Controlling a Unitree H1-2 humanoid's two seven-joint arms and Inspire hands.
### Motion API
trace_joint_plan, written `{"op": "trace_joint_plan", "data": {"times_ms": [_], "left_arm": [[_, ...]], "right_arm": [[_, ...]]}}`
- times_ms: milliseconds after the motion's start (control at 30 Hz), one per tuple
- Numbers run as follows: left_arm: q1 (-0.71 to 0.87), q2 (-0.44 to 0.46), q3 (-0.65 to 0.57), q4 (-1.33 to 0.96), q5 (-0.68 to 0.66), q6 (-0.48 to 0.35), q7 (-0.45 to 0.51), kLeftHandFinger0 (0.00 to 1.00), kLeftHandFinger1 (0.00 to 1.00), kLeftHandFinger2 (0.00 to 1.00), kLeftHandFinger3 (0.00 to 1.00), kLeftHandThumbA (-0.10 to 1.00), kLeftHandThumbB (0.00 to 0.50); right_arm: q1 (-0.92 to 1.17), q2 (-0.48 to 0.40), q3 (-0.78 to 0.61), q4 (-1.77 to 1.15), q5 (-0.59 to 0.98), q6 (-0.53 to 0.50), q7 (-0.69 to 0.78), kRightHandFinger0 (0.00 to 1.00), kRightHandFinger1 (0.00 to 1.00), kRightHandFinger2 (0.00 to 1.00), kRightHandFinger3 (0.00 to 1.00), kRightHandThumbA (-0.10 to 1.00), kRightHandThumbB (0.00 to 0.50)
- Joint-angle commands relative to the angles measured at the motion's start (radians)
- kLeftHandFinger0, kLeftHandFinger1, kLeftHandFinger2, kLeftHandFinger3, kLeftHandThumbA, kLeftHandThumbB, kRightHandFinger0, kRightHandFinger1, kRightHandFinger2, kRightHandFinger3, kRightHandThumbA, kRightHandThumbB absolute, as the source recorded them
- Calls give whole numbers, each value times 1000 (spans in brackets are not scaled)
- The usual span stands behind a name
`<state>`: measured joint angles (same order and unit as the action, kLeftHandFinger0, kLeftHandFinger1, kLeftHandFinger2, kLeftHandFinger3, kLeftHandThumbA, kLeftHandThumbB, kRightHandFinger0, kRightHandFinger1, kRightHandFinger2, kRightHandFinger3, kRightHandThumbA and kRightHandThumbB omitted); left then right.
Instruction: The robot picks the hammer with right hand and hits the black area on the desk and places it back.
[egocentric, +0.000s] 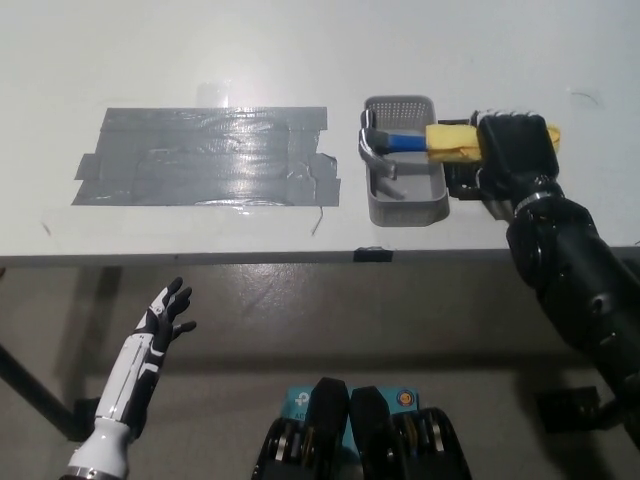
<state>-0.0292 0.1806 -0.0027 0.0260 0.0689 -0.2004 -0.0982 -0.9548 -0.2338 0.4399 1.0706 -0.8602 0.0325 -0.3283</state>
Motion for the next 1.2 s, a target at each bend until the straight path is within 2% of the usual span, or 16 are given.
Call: {"op": "trace_joint_plan", "data": {"times_ms": [0,167,233,333,433,467,533,567,600,633,700,733,800,967,1067,1167], "left_arm": [[-21,18,3,-23,-17,-46,-11,870,1000,1000,1000,1000,89],[-29,19,2,-20,-18,-46,-13,850,1000,1000,1000,1000,87],[-32,21,1,-20,-15,-46,-14,846,1000,1000,1000,1000,86],[-36,22,-2,-17,-11,-46,-14,840,1000,1000,1000,1000,89],[-40,24,-4,-16,-6,-48,-14,827,1000,1000,1000,1000,90],[-41,25,-5,-17,-6,-49,-15,826,1000,1000,1000,1000,89],[-46,26,-6,-16,-6,-47,-16,823,1000,1000,1000,1000,85],[-48,26,-5,-13,-10,-53,-18,818,996,1000,1000,1000,73],[-51,26,-6,-10,-13,-57,-20,813,987,1000,1000,1000,75],[-52,27,-6,-9,-13,-56,-20,810,984,1000,1000,1000,80],[-53,27,-7,-12,-7,-50,-19,807,982,1000,1000,1000,89],[-54,27,-7,-11,-6,-47,-19,806,981,1000,1000,1000,92],[-57,27,-6,-11,-14,-44,-21,804,974,1000,1000,1000,95],[-62,26,-5,-10,-16,-42,-22,793,965,1000,1000,1000,82],[-64,28,-7,-9,-18,-42,-25,796,970,1000,1000,1000,83],[-65,28,-7,-15,-12,-36,-23,792,963,1000,1000,1000,77]], "right_arm": [[-66,-4,12,65,29,-45,-38,3,491,878,702,-100,254],[-67,-9,16,102,43,-65,-79,0,495,915,814,-100,261],[-63,-17,21,85,40,-85,-121,0,529,921,870,-100,191],[-60,-27,-1,32,68,-110,-120,52,593,955,948,-100,160],[-46,-27,-78,-52,159,-147,-69,41,581,936,939,-100,134],[-38,-22,-123,-92,215,-163,-27,26,515,837,919,-100,112],[-26,-16,-194,-162,299,-167,60,0,257,552,798,-100,87],[-24,-10,-240,-220,360,-138,121,0,187,481,696,-100,92],[-19,-4,-278,-281,406,-109,159,0,161,469,663,-100,101],[-15,-1,-302,-320,431,-85,190,0,191,531,684,-100,102],[-16,1,-356,-414,506,-23,270,41,453,850,855,-100,89],[-19,-1,-375,-447,525,0,295,74,523,886,905,-100,104],[-32,-4,-404,-489,552,48,336,98,559,876,900,-100,119],[-60,-31,-446,-498,610,64,433,76,525,819,825,-100,137],[-83,-55,-473,-502,670,127,542,86,540,828,805,-100,122],[-110,-82,-484,-486,707,177,625,89,570,844,832,-100,163]]}}
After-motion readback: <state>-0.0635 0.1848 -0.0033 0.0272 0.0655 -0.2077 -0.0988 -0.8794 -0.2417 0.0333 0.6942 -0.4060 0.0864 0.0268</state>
